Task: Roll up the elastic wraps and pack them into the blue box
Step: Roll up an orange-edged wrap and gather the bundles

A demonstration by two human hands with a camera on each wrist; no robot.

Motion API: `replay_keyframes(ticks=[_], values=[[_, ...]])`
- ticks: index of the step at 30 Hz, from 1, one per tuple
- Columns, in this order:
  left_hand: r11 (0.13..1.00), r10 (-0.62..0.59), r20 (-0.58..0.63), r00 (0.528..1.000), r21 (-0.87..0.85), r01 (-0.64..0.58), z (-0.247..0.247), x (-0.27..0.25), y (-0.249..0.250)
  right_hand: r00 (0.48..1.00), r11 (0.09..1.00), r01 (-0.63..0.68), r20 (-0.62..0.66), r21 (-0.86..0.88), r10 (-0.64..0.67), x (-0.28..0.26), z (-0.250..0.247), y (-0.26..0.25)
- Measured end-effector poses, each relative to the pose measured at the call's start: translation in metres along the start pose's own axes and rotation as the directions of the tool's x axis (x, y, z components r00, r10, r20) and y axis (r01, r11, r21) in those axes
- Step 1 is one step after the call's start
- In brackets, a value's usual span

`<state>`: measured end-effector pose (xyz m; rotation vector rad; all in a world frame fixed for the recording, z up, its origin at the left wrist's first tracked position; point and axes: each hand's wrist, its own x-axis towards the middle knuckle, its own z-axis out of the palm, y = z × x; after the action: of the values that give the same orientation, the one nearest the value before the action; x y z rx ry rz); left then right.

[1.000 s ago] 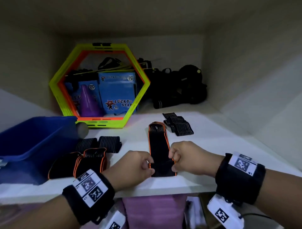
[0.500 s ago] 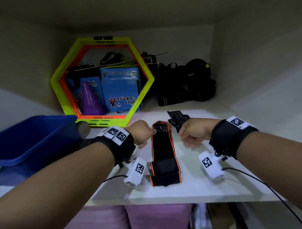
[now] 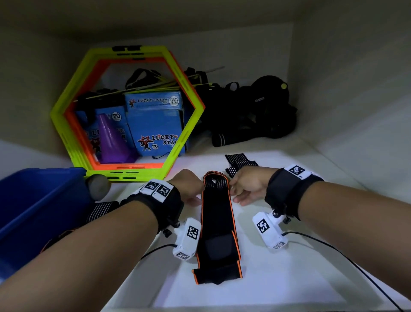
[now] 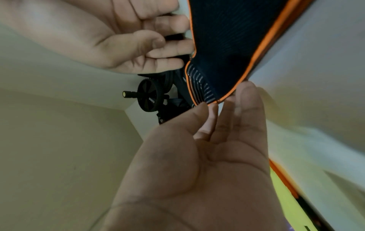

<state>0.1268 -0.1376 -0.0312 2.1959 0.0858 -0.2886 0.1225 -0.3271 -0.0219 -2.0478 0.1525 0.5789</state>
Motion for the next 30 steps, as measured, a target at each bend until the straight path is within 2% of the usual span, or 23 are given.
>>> replay_keyframes(ticks=[2, 7, 12, 16, 22, 26, 30], values=[[0.996, 0.006, -0.065, 0.998, 0.087, 0.0, 0.002, 0.005, -0.002, 1.0, 1.0, 0.011, -0.008, -0.004, -0.011, 0.003, -0.003, -0.001], [0.989, 0.067, -0.155, 0.986, 0.142, -0.045, 0.008, 0.019, -0.001, 0.999, 0.996, 0.03, 0.016, -0.088, -0.029, 0.012, 0.0, -0.005], [0.992, 0.04, -0.161, 0.986, 0.126, -0.02, 0.008, 0.023, 0.005, 0.994, 0.979, 0.099, -0.032, -0.179, -0.107, 0.019, -0.002, -0.005], [0.992, 0.026, -0.176, 0.984, 0.124, -0.004, 0.011, 0.024, 0.006, 0.987, 0.977, 0.115, -0.093, -0.178, -0.133, 0.025, -0.001, -0.006], [0.994, 0.039, -0.202, 0.979, 0.106, -0.018, 0.012, 0.023, 0.009, 0.986, 0.985, 0.1, -0.119, -0.139, -0.117, 0.029, 0.001, -0.006], [0.993, 0.051, -0.234, 0.971, 0.113, -0.024, 0.015, 0.025, 0.006, 0.975, 0.975, 0.069, -0.193, -0.213, -0.112, 0.03, 0.004, -0.005], [0.987, 0.059, -0.21, 0.976, 0.158, -0.025, 0.02, 0.033, 0.002, 0.983, 0.95, 0.013, -0.169, -0.313, -0.069, 0.026, 0.008, -0.006]])
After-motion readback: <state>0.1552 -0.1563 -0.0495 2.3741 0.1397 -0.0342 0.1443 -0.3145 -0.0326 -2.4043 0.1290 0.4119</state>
